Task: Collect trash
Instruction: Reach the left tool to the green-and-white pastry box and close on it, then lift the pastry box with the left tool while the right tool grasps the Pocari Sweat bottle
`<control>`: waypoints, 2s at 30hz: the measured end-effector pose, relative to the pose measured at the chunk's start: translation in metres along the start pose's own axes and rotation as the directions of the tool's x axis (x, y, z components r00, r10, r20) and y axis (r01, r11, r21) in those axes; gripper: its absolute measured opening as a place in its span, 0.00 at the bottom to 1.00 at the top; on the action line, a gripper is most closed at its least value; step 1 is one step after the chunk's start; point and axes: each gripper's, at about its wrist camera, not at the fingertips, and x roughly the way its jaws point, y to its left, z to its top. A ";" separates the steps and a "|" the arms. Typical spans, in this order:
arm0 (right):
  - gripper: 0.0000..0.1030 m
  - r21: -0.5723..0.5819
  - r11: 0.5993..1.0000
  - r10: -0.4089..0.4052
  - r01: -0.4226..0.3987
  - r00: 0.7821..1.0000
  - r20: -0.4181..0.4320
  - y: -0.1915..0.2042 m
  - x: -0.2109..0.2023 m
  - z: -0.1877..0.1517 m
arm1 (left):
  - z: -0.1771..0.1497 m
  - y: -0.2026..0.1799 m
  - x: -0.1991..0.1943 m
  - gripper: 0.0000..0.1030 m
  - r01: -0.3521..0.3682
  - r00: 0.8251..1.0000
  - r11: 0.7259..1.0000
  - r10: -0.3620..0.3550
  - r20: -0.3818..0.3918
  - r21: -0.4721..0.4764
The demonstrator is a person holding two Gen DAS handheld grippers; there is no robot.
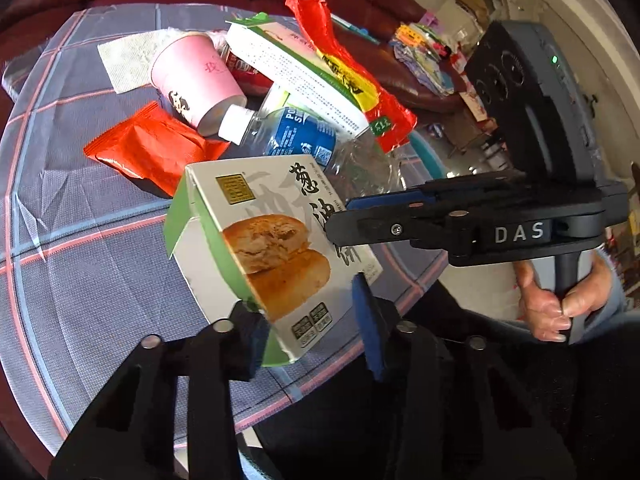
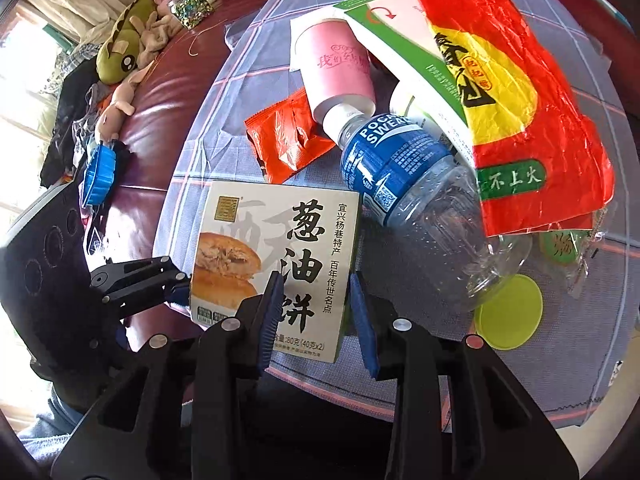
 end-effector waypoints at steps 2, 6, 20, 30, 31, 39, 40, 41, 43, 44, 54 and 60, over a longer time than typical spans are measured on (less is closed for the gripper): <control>0.32 0.003 1.000 0.017 -0.017 1.000 0.004 -0.002 -0.003 -0.001 | 0.004 -0.005 -0.010 0.16 0.002 0.999 1.000 -0.002 0.035 -0.012; 0.30 0.006 0.999 0.049 -0.049 0.998 -0.026 -0.001 0.001 -0.005 | 0.012 -0.030 -0.018 0.12 -0.052 0.997 0.998 0.051 0.057 0.031; 0.42 0.105 0.994 -0.057 0.044 0.991 0.120 -0.061 -0.049 -0.001 | 0.018 -0.048 0.021 0.19 -0.362 0.932 0.922 0.363 0.021 0.133; 0.47 -0.003 0.998 -0.069 0.070 0.993 0.098 -0.047 -0.042 0.016 | 0.027 -0.038 -0.003 0.03 -0.378 0.925 0.921 0.374 0.061 0.089; 0.48 -0.027 0.997 -0.069 0.072 0.993 0.091 -0.043 -0.038 0.020 | 0.028 -0.033 -0.011 0.03 -0.368 0.929 0.928 0.363 0.075 0.058; 0.65 -0.180 0.968 -0.180 0.176 0.984 -0.005 -0.014 0.011 0.052 | 0.021 0.003 -0.017 0.06 -0.329 0.942 0.943 0.331 0.045 -0.050; 0.66 -0.185 0.966 -0.189 0.182 0.982 -0.019 -0.014 0.017 0.055 | 0.020 0.006 -0.015 0.06 -0.337 0.940 0.940 0.339 0.031 -0.050; 0.66 -0.190 0.965 -0.191 0.180 0.981 -0.040 -0.013 0.023 0.057 | 0.019 0.008 -0.012 0.06 -0.347 0.937 0.937 0.348 0.019 -0.043; 0.66 -0.197 0.966 -0.183 0.164 0.980 -0.081 -0.012 0.035 0.058 | 0.016 0.011 -0.005 0.09 -0.362 0.932 0.931 0.362 -0.008 -0.032; 0.66 -0.200 0.966 -0.184 0.162 0.978 -0.097 -0.011 0.040 0.058 | 0.015 0.013 -0.001 0.14 -0.372 0.928 0.928 0.372 -0.023 -0.025; 0.60 -0.133 0.989 -0.073 0.063 0.995 -0.072 -0.009 0.039 0.054 | 0.014 0.019 -0.011 0.01 -0.395 0.918 0.916 0.396 0.001 -0.064; 0.60 -0.094 0.995 0.025 -0.021 0.999 0.038 -0.012 -0.014 0.051 | 0.032 -0.005 -0.038 0.01 -0.377 0.919 0.923 0.383 0.091 -0.075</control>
